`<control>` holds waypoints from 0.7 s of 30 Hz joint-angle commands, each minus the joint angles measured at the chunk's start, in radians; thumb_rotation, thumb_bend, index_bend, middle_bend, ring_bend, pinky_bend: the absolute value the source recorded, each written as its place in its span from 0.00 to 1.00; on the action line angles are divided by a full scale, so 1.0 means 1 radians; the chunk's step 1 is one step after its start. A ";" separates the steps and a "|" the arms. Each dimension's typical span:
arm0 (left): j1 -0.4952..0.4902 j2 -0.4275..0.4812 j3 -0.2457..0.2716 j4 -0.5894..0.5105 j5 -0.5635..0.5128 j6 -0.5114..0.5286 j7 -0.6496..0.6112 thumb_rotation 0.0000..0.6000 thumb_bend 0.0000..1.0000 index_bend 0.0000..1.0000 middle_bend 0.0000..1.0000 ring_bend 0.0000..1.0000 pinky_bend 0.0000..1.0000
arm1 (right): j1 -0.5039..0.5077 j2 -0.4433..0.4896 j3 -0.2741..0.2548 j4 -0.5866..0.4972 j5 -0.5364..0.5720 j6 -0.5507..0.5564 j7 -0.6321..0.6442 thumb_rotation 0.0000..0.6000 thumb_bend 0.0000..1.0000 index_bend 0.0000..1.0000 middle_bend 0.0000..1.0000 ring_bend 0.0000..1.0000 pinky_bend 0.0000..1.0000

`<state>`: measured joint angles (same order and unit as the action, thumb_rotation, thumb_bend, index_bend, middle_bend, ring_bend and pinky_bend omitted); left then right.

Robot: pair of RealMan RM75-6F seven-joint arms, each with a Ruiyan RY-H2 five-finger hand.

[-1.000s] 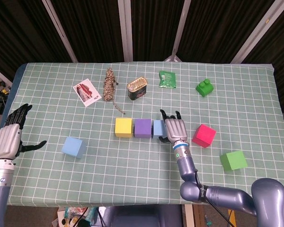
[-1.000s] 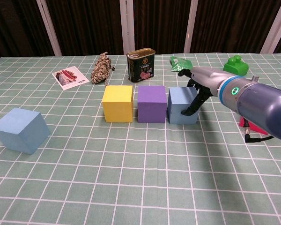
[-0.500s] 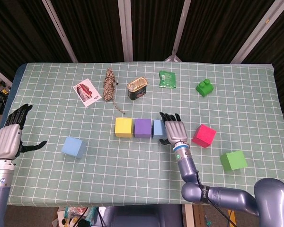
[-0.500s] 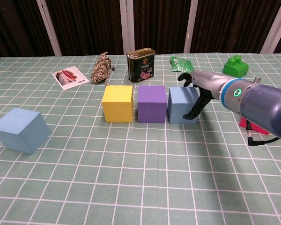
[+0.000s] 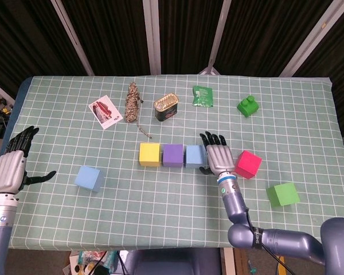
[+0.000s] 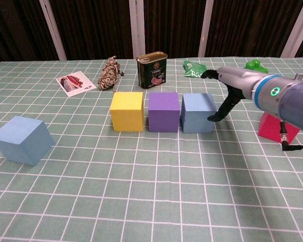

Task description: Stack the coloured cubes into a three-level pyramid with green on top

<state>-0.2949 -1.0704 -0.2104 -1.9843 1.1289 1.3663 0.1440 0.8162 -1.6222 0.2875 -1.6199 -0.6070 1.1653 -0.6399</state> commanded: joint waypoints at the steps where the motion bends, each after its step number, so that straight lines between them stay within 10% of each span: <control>1: 0.000 -0.003 0.002 0.003 0.000 0.001 0.007 1.00 0.15 0.00 0.00 0.00 0.00 | -0.049 0.066 -0.013 -0.064 -0.041 0.031 0.044 1.00 0.25 0.00 0.00 0.00 0.00; 21: -0.141 -0.026 -0.027 -0.002 -0.207 -0.147 0.244 1.00 0.28 0.00 0.00 0.00 0.01 | -0.264 0.372 -0.059 -0.268 -0.247 0.073 0.324 1.00 0.25 0.00 0.00 0.00 0.00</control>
<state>-0.3944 -1.0942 -0.2241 -1.9794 0.9735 1.2616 0.3479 0.5606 -1.2622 0.2237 -1.8745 -0.8372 1.2405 -0.3335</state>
